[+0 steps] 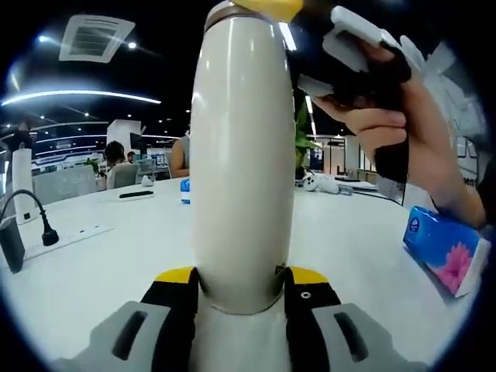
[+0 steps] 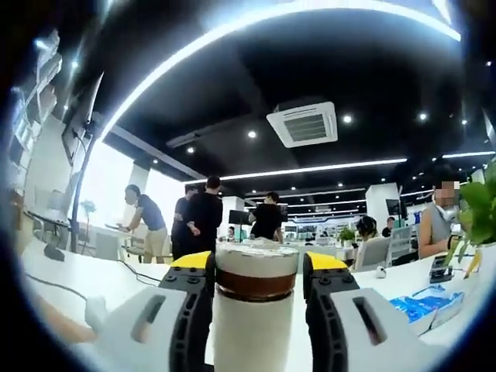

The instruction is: Grasp the water cup twist off the cup lid place the cup lid on the table

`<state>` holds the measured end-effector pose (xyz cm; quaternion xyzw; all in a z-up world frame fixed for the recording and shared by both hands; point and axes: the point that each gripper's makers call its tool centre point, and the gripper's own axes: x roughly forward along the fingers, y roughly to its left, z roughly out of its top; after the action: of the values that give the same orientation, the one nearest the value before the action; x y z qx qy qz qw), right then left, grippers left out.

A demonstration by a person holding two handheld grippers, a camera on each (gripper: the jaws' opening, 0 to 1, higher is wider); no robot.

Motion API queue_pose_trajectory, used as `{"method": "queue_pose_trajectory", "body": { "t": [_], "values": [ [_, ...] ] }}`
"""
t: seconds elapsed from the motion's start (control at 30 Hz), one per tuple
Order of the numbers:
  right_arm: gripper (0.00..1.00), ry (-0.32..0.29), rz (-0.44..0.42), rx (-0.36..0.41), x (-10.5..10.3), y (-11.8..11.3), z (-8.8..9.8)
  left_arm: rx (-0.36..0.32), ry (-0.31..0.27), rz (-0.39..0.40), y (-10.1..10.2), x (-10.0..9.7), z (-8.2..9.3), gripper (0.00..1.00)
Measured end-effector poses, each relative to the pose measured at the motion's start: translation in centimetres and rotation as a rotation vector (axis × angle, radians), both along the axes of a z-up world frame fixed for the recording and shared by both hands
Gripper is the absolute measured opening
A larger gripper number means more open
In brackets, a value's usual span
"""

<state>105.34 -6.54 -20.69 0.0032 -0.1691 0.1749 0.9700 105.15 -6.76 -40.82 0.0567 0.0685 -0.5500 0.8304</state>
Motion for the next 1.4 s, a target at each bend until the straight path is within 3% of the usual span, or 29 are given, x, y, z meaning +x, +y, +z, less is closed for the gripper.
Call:
{"method": "queue_pose_trajectory", "body": {
  "t": [0.33, 0.6, 1.07, 1.4],
  "values": [
    [0.45, 0.006, 0.051, -0.037, 0.2, 0.0, 0.1, -0.005, 0.004, 0.001, 0.0, 0.2, 0.1, 0.46],
    [0.45, 0.007, 0.144, -0.069, -0.1, 0.3, 0.1, -0.004, 0.008, 0.002, 0.1, 0.2, 0.1, 0.45],
    [0.44, -0.006, 0.368, -0.068, -0.6, 0.7, 0.0, -0.004, 0.012, 0.001, 0.1, 0.2, 0.1, 0.45],
    [0.44, -0.021, 0.551, -0.020, -0.8, 0.6, 0.0, -0.004, 0.012, -0.002, 0.0, 0.1, 0.0, 0.45]
  ]
}}
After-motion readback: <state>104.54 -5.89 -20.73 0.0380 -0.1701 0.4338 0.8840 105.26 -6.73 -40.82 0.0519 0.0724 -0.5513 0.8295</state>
